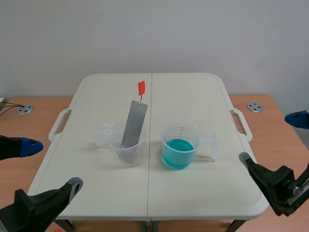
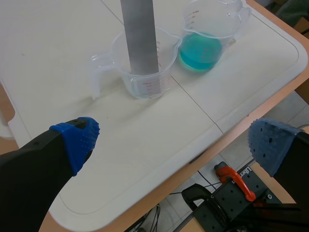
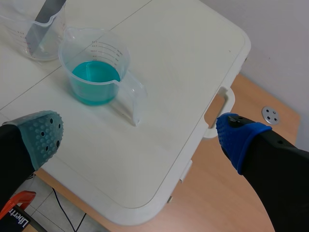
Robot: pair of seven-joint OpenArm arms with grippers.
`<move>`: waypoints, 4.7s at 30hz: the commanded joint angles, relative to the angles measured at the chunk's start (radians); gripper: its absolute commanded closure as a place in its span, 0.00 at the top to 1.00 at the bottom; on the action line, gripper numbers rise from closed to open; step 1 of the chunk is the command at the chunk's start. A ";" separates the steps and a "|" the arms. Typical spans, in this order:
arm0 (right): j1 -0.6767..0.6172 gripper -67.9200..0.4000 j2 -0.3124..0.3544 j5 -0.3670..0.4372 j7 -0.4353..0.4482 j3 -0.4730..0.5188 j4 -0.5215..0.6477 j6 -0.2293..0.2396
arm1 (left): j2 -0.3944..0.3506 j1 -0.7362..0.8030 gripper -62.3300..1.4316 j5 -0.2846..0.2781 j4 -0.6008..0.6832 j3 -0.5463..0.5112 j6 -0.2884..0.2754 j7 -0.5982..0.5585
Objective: Hold the metal plate by the orange handle, dip it into the blue solution, take it out and point at it, then put the plate back in the beaker on the left.
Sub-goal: 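Lift the metal plate out of the left beaker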
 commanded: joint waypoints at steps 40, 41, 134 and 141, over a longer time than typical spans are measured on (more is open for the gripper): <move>0.011 0.98 0.003 0.011 0.057 0.002 0.016 -0.004 | 0.007 0.000 1.00 -0.003 0.004 -0.003 -0.002 -0.015; 0.011 0.98 0.003 0.011 0.057 0.002 0.016 -0.004 | 0.007 0.000 1.00 -0.003 0.002 -0.003 -0.002 -0.015; 1.050 0.98 -0.404 0.369 -0.233 -0.565 -0.769 0.061 | 0.035 0.366 0.05 0.336 -0.529 0.156 0.021 -0.163; 1.130 0.98 -0.446 0.368 -0.227 -0.578 -0.887 0.061 | 0.037 0.366 0.05 0.336 -0.529 0.156 0.021 -0.150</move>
